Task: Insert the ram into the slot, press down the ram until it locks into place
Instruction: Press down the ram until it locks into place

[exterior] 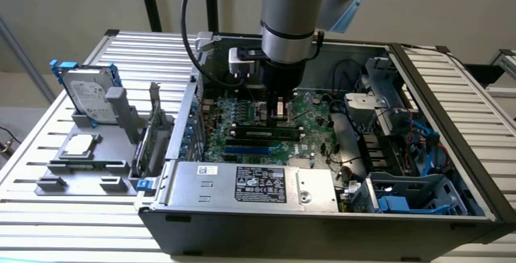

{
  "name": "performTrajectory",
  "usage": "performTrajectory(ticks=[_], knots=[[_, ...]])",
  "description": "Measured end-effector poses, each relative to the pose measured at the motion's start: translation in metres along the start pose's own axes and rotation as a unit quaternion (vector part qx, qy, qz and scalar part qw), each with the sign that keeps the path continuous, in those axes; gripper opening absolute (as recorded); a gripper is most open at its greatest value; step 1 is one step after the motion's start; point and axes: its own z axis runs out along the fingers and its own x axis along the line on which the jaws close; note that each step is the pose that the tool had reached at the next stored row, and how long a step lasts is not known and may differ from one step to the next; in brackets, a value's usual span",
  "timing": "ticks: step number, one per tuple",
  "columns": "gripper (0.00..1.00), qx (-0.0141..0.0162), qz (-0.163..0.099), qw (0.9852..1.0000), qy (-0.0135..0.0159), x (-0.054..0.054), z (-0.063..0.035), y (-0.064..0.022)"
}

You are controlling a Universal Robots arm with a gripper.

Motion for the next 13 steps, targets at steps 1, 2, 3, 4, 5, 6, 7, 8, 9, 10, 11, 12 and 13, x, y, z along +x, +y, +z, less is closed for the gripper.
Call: performTrajectory(ticks=[1,2,3,4,5,6,7,8,9,10,11,12,13], knots=[[0.10,0.0000,0.000,1.0000,0.0000,-0.0001,0.0011,0.0000],[0.10,0.0000,0.000,1.0000,0.0000,-0.0002,0.0022,-0.0001],[0.10,0.0000,0.000,1.0000,0.0000,-0.0002,0.0032,-0.0001],[0.10,0.0000,0.000,1.0000,0.0000,-0.0002,0.0043,-0.0001],[0.10,-0.0001,0.000,1.0000,0.0003,-0.0002,0.0051,-0.0001],[0.10,-0.0003,0.000,1.0000,0.0006,-0.0001,0.0060,-0.0001],[0.10,-0.0001,0.000,1.0000,0.0002,-0.0002,0.0072,-0.0002],[0.10,-0.0002,0.000,1.0000,0.0003,-0.0002,0.0085,-0.0001],[0.10,-0.0003,0.000,1.0000,0.0005,-0.0001,0.0096,-0.0001],[0.10,-0.0002,0.000,1.0000,0.0004,-0.0002,0.0104,-0.0002],[0.10,-0.0001,0.000,1.0000,0.0003,-0.0002,0.0104,-0.0001],[0.10,-0.0002,0.000,1.0000,0.0003,-0.0001,0.0098,-0.0001],[0.10,-0.0003,0.000,1.0000,-0.0004,-0.0004,0.0078,-0.0001]])
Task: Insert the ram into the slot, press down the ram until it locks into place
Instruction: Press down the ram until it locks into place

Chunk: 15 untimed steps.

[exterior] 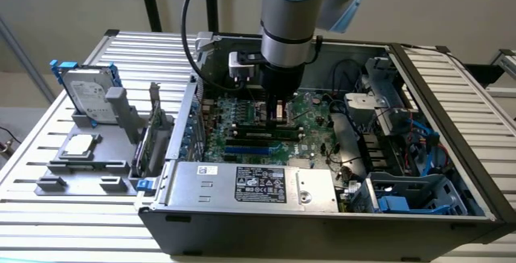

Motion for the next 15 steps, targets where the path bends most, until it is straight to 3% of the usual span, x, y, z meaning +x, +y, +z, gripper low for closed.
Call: performTrajectory(ticks=[11,15], knots=[[0.10,-0.0012,0.000,1.0000,0.0004,0.000,-0.0198,-0.0013],[0.10,-0.0011,0.000,1.0000,0.0002,0.000,-0.0209,-0.0014]])
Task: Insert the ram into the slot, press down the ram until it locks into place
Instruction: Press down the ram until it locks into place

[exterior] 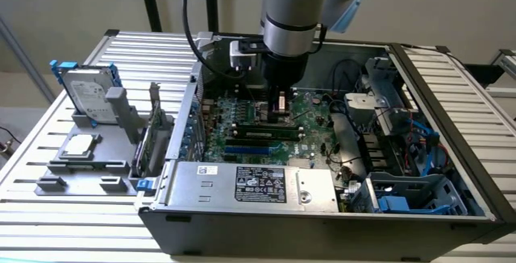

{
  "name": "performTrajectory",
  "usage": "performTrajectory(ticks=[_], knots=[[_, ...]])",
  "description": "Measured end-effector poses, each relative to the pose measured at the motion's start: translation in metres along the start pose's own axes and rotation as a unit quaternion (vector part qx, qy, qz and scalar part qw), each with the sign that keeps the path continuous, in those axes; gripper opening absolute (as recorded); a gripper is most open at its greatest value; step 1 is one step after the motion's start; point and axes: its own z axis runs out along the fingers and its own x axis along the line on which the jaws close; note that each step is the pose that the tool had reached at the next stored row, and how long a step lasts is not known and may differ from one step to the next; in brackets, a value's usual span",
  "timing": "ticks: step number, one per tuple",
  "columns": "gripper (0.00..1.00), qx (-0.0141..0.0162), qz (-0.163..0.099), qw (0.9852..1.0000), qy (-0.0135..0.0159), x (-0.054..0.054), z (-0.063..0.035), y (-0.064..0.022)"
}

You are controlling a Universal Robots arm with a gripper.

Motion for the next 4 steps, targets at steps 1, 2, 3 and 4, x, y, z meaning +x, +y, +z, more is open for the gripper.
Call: performTrajectory(ticks=[1,2,3,4], knots=[[0.10,0.0000,0.000,1.0000,0.0001,0.0000,-0.0001,0.0000],[0.10,0.0000,0.000,1.0000,0.0001,0.0000,-0.0001,0.0000],[0.10,0.0000,0.000,1.0000,0.0001,0.0000,-0.0001,0.0000],[0.10,0.0000,0.000,1.0000,0.0001,0.0000,-0.0001,0.0000]])
